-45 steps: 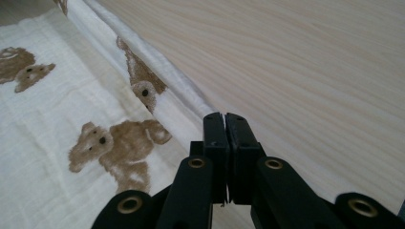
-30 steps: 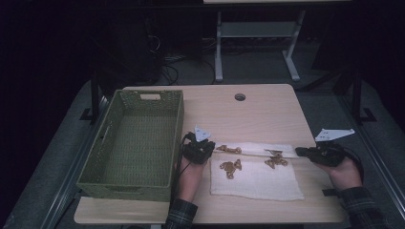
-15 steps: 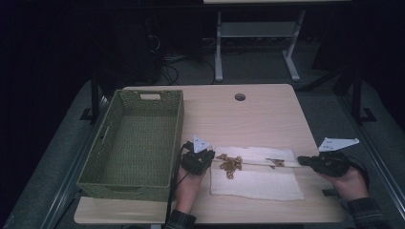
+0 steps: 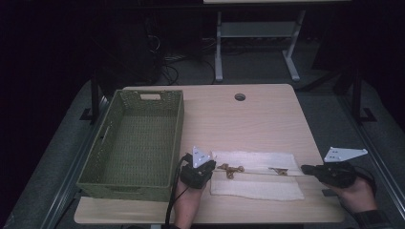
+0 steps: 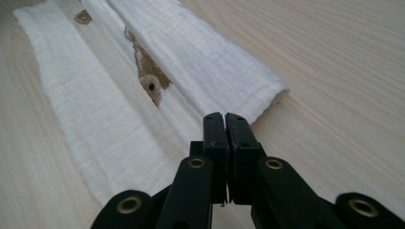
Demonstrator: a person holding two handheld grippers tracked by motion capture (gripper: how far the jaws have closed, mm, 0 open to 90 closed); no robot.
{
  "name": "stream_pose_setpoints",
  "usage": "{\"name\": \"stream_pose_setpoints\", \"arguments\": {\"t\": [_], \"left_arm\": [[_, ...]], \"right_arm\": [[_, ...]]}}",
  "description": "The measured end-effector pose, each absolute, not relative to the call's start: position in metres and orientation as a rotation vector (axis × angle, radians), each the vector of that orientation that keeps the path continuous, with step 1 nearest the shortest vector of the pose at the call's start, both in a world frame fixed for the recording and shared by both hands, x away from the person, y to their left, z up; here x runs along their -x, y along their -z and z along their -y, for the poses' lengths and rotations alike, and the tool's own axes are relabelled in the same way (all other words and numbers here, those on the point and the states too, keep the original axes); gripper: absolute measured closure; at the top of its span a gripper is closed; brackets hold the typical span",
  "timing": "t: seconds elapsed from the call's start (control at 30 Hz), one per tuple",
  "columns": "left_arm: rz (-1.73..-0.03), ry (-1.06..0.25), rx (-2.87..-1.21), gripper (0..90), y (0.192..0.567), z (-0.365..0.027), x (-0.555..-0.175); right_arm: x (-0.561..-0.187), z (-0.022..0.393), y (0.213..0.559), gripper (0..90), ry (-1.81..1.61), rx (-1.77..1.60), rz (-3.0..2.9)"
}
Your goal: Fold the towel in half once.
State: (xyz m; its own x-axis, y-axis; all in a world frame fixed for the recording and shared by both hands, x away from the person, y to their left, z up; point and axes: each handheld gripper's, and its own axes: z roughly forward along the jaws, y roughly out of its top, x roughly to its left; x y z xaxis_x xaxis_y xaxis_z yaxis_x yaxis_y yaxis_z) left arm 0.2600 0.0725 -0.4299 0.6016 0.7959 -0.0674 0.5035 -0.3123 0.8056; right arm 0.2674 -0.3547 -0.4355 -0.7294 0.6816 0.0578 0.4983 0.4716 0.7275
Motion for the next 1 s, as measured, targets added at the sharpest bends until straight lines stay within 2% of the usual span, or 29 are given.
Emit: {"name": "stream_pose_setpoints", "arguments": {"t": [0.4,1.0], "left_arm": [[-1.043,-0.404,-1.977,86.1,0.437,-0.080,-0.238],[-1.049,-0.353,-2.038,83.9,0.451,-0.084,-0.222]], "right_arm": [[-0.240,0.351,0.438,87.6,-1.120,-0.997,-2.517],[-0.221,0.349,0.446,86.8,-1.102,-0.987,-2.584]]}}
